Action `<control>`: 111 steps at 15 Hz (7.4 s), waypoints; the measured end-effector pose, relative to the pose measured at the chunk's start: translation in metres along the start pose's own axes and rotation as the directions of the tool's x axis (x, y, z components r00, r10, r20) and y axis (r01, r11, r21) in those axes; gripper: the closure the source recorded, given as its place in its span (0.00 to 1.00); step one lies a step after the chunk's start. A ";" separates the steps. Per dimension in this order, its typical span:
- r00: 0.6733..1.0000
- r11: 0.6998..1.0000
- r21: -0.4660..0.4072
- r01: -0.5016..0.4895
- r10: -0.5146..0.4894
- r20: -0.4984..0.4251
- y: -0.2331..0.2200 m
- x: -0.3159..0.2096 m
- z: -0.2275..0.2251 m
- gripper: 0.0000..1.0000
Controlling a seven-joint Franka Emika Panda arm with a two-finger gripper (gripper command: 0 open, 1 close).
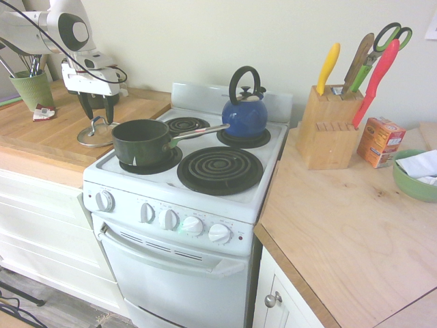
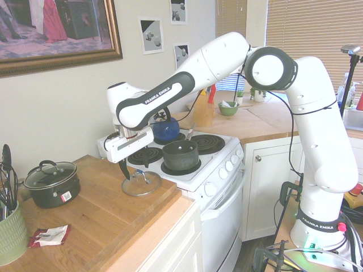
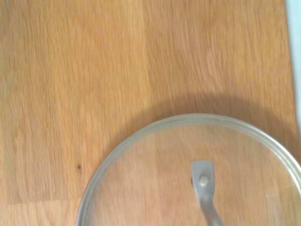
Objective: Cover the lid of the pot
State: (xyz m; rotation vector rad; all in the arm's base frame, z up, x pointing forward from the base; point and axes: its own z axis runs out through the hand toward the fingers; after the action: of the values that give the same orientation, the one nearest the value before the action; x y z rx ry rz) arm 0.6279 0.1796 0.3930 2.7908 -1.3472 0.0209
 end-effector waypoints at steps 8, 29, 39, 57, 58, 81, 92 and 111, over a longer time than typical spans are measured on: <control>1.000 0.999 -0.032 0.015 -0.014 0.026 0.001 -0.006 0.014 1.00; 0.999 0.999 -0.030 0.019 -0.018 0.029 0.001 0.000 0.019 1.00; 0.999 0.995 0.091 -0.037 0.034 0.035 0.043 0.016 -0.099 1.00; 0.986 0.983 0.074 -0.165 0.162 0.048 0.210 0.139 -0.076 1.00; 0.987 0.986 0.073 -0.153 0.149 0.051 0.212 0.131 -0.076 1.00; 0.985 0.984 0.067 -0.167 0.163 0.052 0.188 0.151 -0.058 1.00; 0.992 0.991 0.063 -0.119 0.116 0.041 0.195 0.119 -0.053 1.00; 0.991 0.989 0.068 -0.131 0.129 0.036 0.195 0.130 -0.052 1.00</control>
State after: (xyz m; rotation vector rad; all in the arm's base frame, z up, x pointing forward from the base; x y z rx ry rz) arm 0.5566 -0.0411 0.4553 2.7651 -1.5638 0.0283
